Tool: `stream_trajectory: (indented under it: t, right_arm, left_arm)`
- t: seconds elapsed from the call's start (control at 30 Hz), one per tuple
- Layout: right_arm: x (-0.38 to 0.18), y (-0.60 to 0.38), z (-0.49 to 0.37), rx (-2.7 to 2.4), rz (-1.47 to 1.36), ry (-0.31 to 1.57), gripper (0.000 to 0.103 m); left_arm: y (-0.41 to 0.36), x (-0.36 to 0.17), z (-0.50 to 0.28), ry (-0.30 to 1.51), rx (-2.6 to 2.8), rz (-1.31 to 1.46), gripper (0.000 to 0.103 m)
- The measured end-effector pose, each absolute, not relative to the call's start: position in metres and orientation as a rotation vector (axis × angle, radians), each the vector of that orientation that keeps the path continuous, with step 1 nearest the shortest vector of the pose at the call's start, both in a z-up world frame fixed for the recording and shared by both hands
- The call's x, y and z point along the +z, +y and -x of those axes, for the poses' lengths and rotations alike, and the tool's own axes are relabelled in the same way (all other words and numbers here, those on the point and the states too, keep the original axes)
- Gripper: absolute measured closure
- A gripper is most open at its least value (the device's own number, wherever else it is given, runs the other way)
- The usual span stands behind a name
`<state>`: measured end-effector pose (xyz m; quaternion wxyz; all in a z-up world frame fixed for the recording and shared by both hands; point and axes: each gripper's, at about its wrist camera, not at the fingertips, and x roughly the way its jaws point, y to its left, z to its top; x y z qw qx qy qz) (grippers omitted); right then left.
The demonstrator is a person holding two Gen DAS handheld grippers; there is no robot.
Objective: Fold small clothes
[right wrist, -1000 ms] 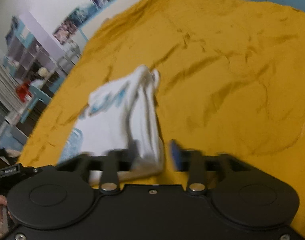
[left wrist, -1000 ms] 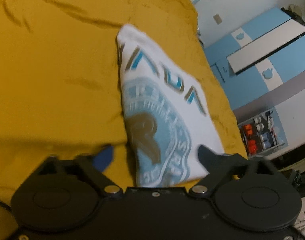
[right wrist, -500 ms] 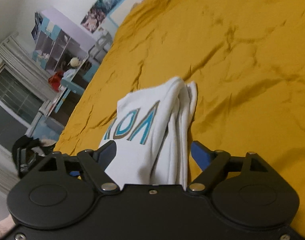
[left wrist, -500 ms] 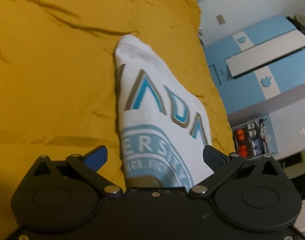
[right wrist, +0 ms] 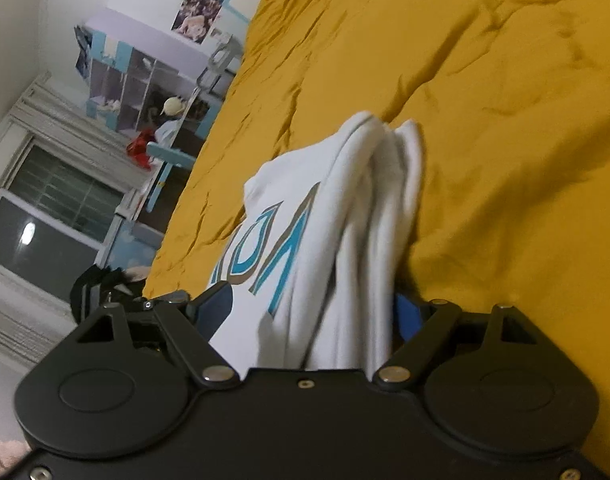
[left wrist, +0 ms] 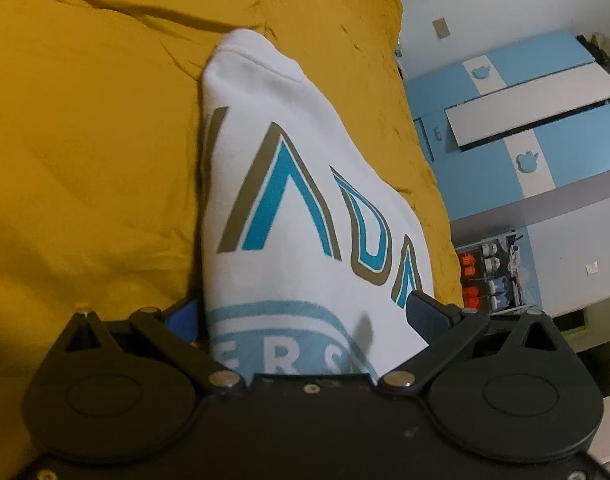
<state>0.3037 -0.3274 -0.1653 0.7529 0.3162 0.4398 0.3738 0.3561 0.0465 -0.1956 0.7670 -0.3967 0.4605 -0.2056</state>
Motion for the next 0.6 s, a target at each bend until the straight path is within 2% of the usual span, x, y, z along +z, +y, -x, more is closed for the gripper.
stream_trajectory:
  t: [0.47, 0.5, 0.6]
  right_arm:
    - [-0.162, -0.314, -0.307, 0.778, -0.651, 0.976, 0.016]
    - [-0.162, -0.314, -0.308, 0.774, -0.644, 0.974, 0.017]
    - [-0.161, -0.314, -0.307, 0.749, -0.613, 0.964, 0.029]
  left_arm:
    - [0.028, -0.191, -0.364, 1.009, -0.419, 0.775, 0.000]
    - [0.028, -0.190, -0.364, 1.009, -0.418, 0.770, 0.000]
    - [0.027, -0.190, -0.364, 1.005, -0.409, 0.758, 0.001]
